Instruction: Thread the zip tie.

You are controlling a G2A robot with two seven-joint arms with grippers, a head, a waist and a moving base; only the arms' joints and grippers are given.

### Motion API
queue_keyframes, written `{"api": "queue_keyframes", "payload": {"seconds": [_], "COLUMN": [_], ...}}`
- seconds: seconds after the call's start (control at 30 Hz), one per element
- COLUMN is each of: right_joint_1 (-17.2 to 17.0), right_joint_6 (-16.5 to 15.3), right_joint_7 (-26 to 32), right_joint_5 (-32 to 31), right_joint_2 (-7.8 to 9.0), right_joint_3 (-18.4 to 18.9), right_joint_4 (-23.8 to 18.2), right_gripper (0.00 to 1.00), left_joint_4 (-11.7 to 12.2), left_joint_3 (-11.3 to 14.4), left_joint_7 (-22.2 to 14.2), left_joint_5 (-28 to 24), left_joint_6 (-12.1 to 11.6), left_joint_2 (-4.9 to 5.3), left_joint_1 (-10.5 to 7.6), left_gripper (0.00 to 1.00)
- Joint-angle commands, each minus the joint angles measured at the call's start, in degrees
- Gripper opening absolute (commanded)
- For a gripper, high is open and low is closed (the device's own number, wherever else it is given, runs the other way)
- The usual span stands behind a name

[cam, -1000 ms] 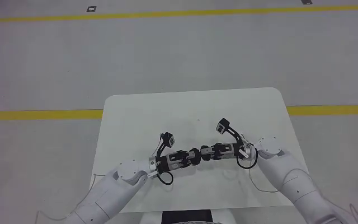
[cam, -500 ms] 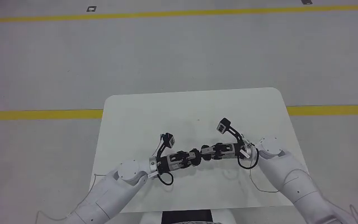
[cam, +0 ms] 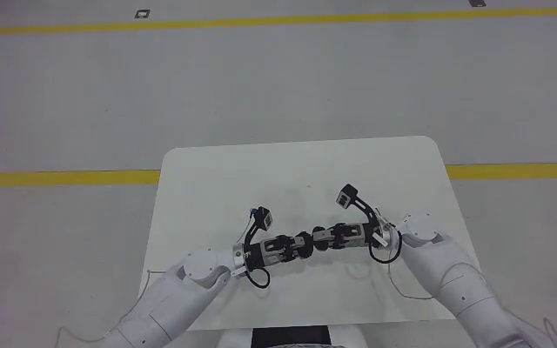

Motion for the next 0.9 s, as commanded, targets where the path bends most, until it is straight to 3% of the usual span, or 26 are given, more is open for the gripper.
{"api": "queue_keyframes", "payload": {"seconds": [0.0,0.23,0.6,0.63,0.67,0.87], "right_joint_1": [0.01,-0.09,-0.15,-0.15,-0.17,-0.58], "right_joint_6": [-0.05,-0.41,-0.38,-0.34,-0.32,-0.58], "right_joint_7": [0.07,0.26,0.36,0.32,0.08,-1.63], "right_joint_5": [-0.06,0.11,-0.1,-0.15,-0.14,0.31], "right_joint_2": [-0.02,-0.12,-0.23,-0.23,-0.24,-0.12], "right_joint_3": [0.01,0.12,0.26,0.27,0.33,1.57], "right_joint_4": [0.01,0.05,0.1,0.12,0.18,0.2], "right_gripper": [0.0,0.0,0.0,0.22,1.0,1.0], "left_joint_4": [0.06,0.16,0.49,0.51,0.54,0.6], "left_joint_3": [0.04,0.11,-0.01,-0.02,-0.03,-0.53], "left_joint_7": [-0.01,0.07,0.29,0.29,0.29,0.39], "left_joint_5": [-0.01,-0.05,-0.64,-0.75,-0.8,-0.81], "left_joint_6": [-0.02,0.08,-0.43,-0.53,-0.61,-2.21], "left_joint_2": [0.0,-0.01,0.0,-0.01,-0.01,0.06], "left_joint_1": [0.02,0.01,0.2,0.23,0.25,0.4], "left_gripper": [0.06,0.0,0.0,0.0,0.0,0.0]}}
